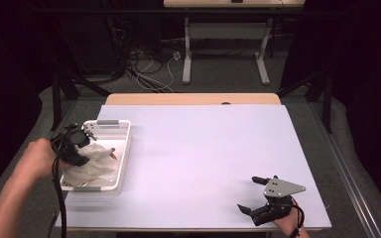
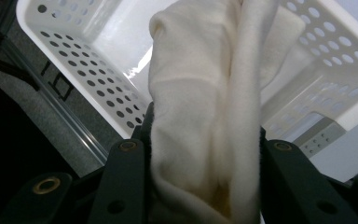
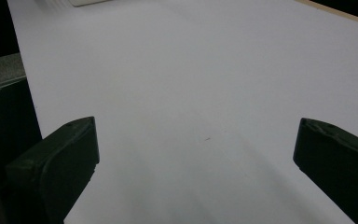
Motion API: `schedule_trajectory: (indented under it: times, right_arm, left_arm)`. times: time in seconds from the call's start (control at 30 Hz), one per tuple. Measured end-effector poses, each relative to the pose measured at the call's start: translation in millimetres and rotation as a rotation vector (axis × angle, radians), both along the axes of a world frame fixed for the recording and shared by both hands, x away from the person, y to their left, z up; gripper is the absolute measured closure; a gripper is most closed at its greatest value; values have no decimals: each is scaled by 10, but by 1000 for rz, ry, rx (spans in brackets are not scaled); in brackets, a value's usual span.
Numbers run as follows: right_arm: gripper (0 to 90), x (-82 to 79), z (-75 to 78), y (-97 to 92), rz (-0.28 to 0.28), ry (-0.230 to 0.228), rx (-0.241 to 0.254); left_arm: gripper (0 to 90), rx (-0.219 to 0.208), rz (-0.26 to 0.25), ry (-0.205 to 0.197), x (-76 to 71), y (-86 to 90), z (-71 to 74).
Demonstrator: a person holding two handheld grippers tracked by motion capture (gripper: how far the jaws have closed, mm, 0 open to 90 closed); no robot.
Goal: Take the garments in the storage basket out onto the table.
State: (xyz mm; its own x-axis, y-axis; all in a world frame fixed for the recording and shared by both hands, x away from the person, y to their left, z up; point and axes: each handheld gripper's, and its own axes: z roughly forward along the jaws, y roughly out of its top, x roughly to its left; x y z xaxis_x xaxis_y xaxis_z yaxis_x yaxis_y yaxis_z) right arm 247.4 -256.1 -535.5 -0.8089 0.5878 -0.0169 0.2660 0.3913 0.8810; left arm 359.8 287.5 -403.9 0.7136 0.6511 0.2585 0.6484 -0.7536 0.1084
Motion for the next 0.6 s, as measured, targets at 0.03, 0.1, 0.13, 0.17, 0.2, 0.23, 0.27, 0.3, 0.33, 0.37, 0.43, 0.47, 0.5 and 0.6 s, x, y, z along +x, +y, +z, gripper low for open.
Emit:
schedule_trajectory:
  times: [0.03, 0.1, 0.13, 0.17, 0.2, 0.23, 0.27, 0.3, 0.33, 0.37, 0.43, 0.47, 0.5, 0.6]
  right_arm:
    - [0, -1, -1, 2, -1, -1, -1]
    - [0, -2, -1, 6, -3, 1, 0]
    - [0, -3, 0, 5, -4, 1, -3]
    - [0, -2, -1, 6, -4, 1, -1]
    - [0, -1, -1, 4, -3, 0, -2]
    - [0, 0, -1, 2, -2, -1, -2]
    - [0, 1, -2, 1, -2, -1, -1]
    - [0, 1, -1, 1, -2, -1, -1]
    - [0, 0, -1, 1, -3, -1, -1]
    - [0, -1, 0, 2, -2, -1, -1]
    - [0, -1, -1, 4, -4, 1, -1]
    - [0, 0, -1, 2, -4, -1, -4]
    - [0, 0, -2, 2, -3, -1, -3]
    - [0, 0, 1, -1, -1, 0, -1]
  left_arm:
    - [652, 0, 0, 0, 0, 0, 0]
    - [652, 6, -6, -5, -2, -9, 20]
    - [653, 13, -11, -5, 2, -12, 32]
    - [652, 13, -14, -12, 1, -15, 40]
    - [652, 14, -18, -8, 3, -19, 53]
    - [652, 18, -20, -14, 7, -27, 74]
    - [652, 18, -20, -14, 7, -27, 74]
    - [652, 17, -19, -14, 10, -33, 87]
    - [652, 19, -26, -21, 13, -37, 95]
    - [652, 27, -32, -20, 18, -43, 111]
    - [654, 28, -39, -28, 28, -61, 138]
    - [655, 33, -41, -23, 32, -69, 152]
    - [656, 33, -41, -23, 32, -69, 152]
    - [657, 37, -48, -33, 41, -93, 200]
